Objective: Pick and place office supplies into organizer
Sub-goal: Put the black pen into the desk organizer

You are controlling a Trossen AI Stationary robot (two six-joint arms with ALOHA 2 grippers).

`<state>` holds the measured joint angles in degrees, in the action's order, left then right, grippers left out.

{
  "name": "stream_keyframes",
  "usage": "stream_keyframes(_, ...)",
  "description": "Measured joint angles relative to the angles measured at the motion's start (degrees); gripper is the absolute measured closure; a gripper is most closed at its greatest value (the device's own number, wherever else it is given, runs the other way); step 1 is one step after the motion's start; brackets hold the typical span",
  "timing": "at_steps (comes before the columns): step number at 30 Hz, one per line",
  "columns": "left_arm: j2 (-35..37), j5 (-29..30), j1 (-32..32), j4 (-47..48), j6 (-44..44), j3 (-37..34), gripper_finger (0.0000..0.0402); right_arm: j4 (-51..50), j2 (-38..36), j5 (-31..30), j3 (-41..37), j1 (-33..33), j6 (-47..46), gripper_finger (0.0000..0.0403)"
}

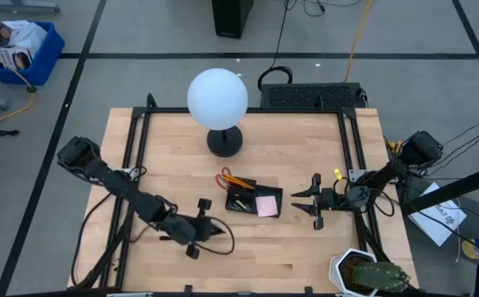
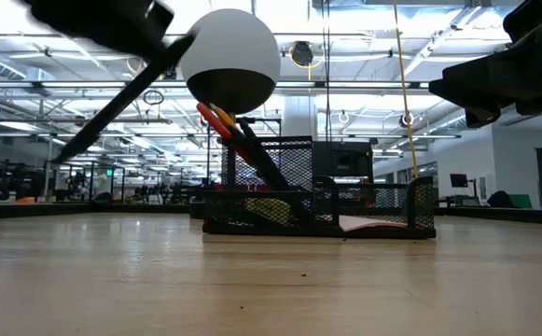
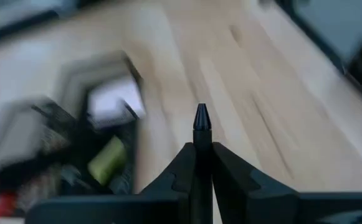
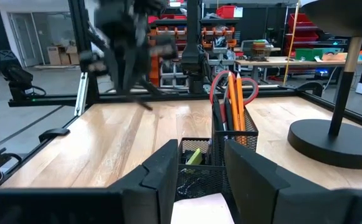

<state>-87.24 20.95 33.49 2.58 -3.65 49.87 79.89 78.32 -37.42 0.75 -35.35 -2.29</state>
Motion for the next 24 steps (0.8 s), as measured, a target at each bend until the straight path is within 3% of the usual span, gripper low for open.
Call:
stream_keyframes(6, 4.84, 2.23, -4.41, -13.26, 6.72, 0.07, 0.0357, 0.01, 0.00, 0.00, 0.00, 0.01, 0.01, 0.0275)
stream_keyframes(11, 5.58, -5.35, -11.44, -25.26, 9.10, 0.17, 0.0377, -0.01, 0.00, 0.01, -0.01, 0.00, 0.01, 0.0275)
stream_keyframes(15, 3.92, -13.45, -17.57, -33.01, 8.40, 0.24, 0.0371, -0.01, 0.00, 0.01, -0.01, 0.01, 0.01, 0.0275)
stream_keyframes(19, 3.03, -15.27, -21.96, -34.54, 10.58, 0.07, 0.0358, -0.01, 0.00, 0.00, 0.01, 0.01, 0.00, 0.0275)
stream_keyframes(24, 3.19, -18.24, -26.92, -35.88, 11.11, 0.15, 0.0371, 0.02, 0.00, -0.01, -0.01, 0.01, -0.01, 0.0275)
